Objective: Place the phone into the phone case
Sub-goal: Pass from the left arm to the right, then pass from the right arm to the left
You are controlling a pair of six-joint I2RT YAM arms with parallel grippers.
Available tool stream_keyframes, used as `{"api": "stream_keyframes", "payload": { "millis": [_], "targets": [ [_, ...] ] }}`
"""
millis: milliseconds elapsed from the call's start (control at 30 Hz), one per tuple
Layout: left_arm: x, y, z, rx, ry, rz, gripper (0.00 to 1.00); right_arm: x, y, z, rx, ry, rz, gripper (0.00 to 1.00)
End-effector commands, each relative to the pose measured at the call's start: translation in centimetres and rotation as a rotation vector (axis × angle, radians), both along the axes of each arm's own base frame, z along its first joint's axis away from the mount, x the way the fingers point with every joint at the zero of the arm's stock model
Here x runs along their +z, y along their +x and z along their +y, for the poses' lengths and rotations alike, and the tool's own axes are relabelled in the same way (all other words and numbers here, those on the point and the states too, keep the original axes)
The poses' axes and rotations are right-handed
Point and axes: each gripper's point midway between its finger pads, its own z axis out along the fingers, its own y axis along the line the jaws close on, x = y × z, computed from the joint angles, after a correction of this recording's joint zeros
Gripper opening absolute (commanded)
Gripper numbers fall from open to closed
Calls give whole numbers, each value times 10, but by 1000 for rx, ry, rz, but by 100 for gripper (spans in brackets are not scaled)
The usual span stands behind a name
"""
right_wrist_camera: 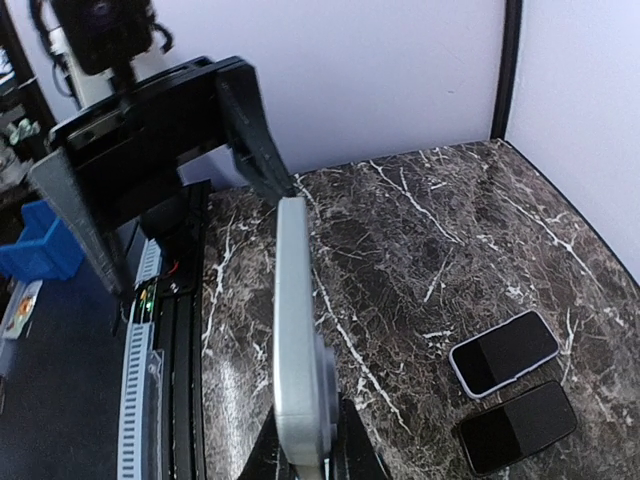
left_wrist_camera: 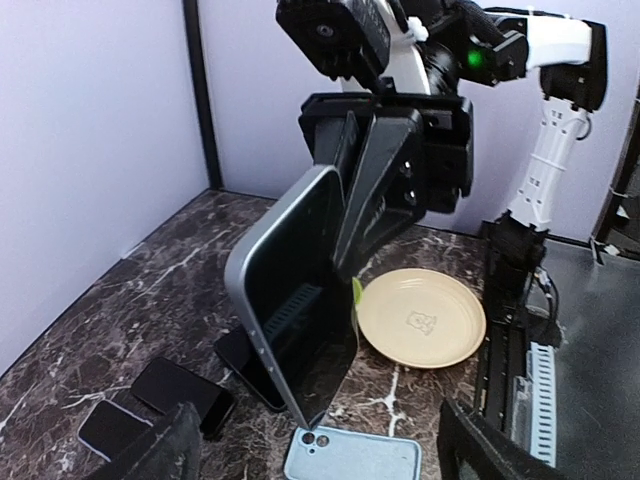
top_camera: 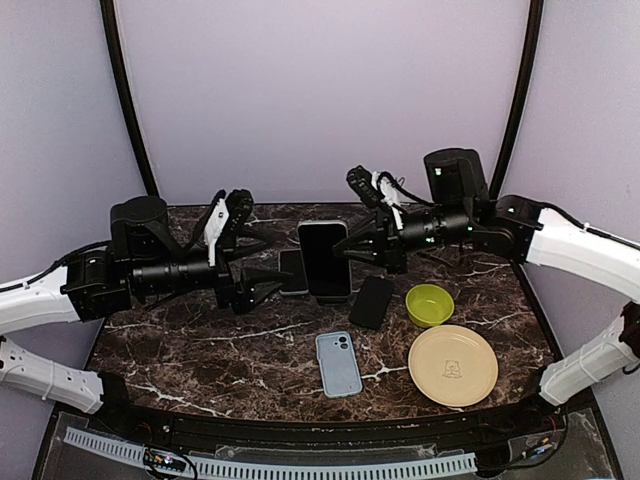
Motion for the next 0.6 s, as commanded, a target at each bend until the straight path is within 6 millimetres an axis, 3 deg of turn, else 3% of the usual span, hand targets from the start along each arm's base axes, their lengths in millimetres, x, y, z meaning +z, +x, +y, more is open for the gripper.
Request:
{"api": "stream_keyframes", "payload": {
  "millis": [0, 133, 267, 367, 567],
  "targets": [
    [-2, -34, -8, -253, 48, -32, 77, 59, -35, -23, 140, 104, -185, 0],
    [30, -48, -23, -384, -73, -112, 65, 91, -51, -33, 178, 198, -250, 0],
    [50, -55, -30, -443, -171, -158, 58, 106, -62, -36, 220, 251, -255, 0],
    [49, -52, -39, -457, -183, -146, 41, 112, -62, -35, 226, 262, -248, 0],
    [40, -51, -49, -486, -194, -112, 38, 116, -63, -35, 226, 274, -242, 0]
  ]
}}
